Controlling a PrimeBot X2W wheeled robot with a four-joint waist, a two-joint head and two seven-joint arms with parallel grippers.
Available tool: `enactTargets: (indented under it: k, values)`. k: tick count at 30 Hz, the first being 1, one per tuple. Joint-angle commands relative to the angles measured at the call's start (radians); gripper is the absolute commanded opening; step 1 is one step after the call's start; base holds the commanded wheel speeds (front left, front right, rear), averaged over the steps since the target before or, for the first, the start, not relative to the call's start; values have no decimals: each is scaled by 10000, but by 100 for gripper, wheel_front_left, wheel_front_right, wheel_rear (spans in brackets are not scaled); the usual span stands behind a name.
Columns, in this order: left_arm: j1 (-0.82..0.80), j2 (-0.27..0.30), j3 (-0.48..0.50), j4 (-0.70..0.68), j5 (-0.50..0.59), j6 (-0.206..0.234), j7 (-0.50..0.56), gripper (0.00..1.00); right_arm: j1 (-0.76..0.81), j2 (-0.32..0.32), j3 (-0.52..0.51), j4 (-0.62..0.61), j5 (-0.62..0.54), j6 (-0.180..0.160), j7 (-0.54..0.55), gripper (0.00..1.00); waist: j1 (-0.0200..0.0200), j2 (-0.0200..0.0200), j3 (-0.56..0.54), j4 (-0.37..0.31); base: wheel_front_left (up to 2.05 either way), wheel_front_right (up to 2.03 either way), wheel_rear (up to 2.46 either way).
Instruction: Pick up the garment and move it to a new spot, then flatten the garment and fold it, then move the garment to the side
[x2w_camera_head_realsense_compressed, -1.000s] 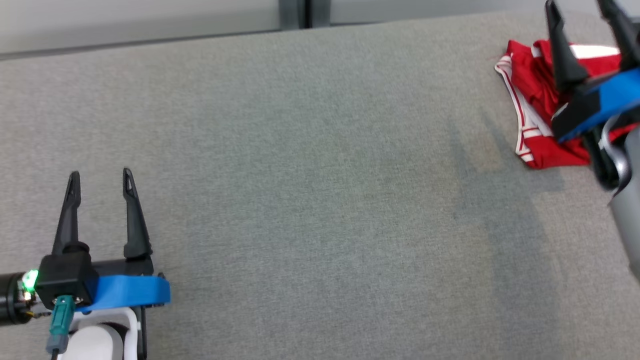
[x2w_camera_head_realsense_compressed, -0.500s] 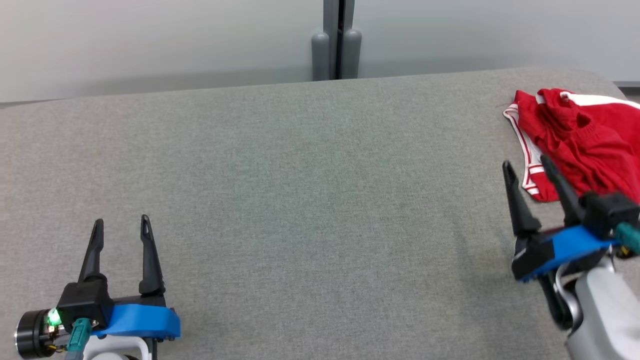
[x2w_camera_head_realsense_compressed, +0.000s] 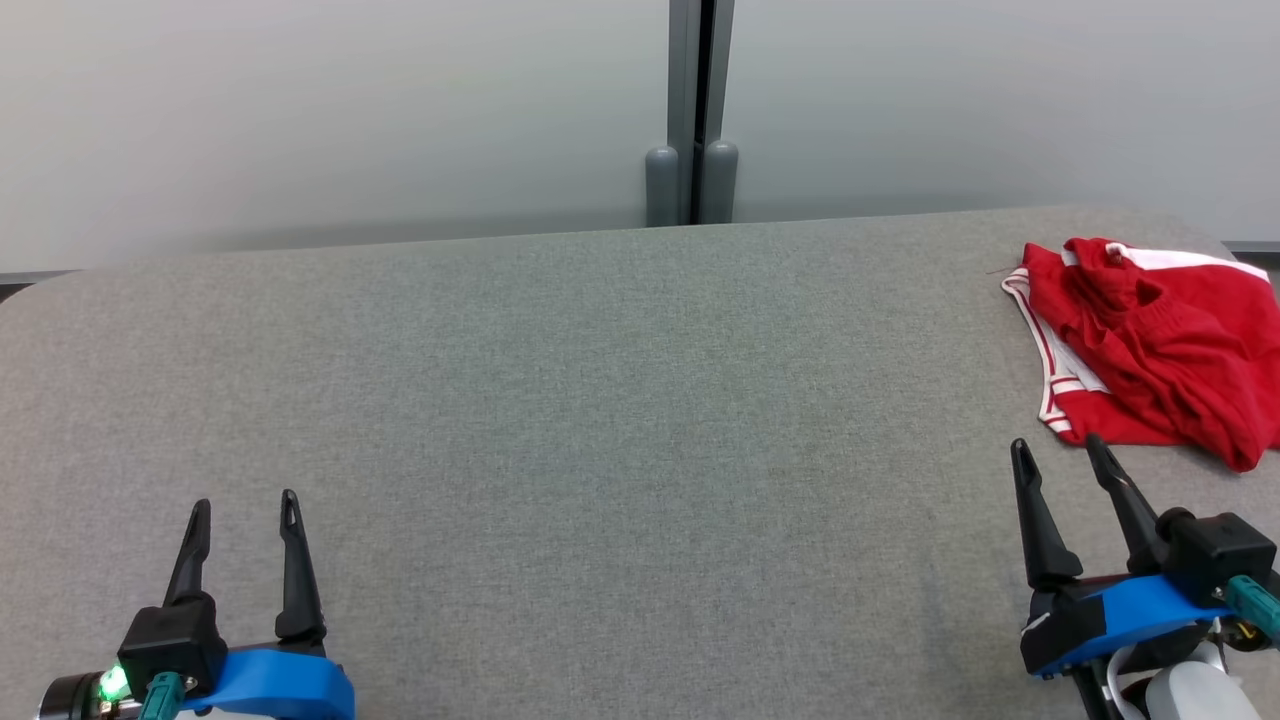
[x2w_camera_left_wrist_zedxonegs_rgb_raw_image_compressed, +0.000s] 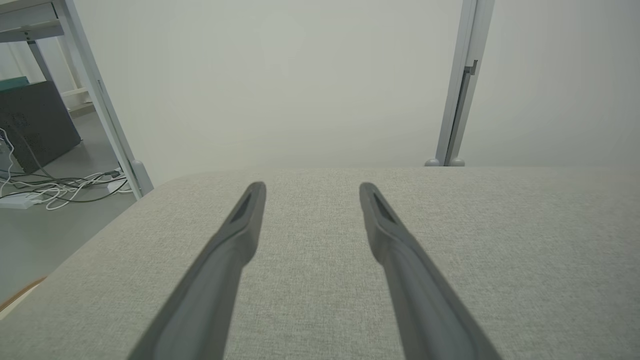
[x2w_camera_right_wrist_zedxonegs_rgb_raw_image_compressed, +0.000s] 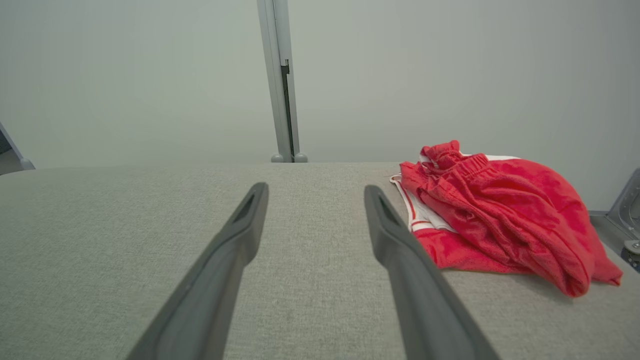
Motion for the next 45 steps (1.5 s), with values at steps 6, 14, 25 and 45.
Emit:
enactTargets:
  k: [6, 14, 25, 45]
  values:
    - [180, 44, 13, 29, -88, 70, 53, 100, 446, 283, -214, -376, -297, 2, 211, 100, 1, 2, -175, 32, 0, 0, 0]
    - [256, 86, -49, -35, -156, 143, 199, 100, 624, 479, -269, -654, -536, 2, 502, 100, 1, 2, -289, 0, 0, 0, 0]
    - [53, 201, -90, 116, -300, 80, 166, 100, 576, 466, -296, -842, -569, 2, 676, 100, 1, 2, -273, -15, 0, 0, 0]
    - [270, -138, -51, 634, -948, 58, 399, 0, 592, 576, -356, -287, 154, 0, 955, 0, 2, 2, -415, 13, 0, 0, 0]
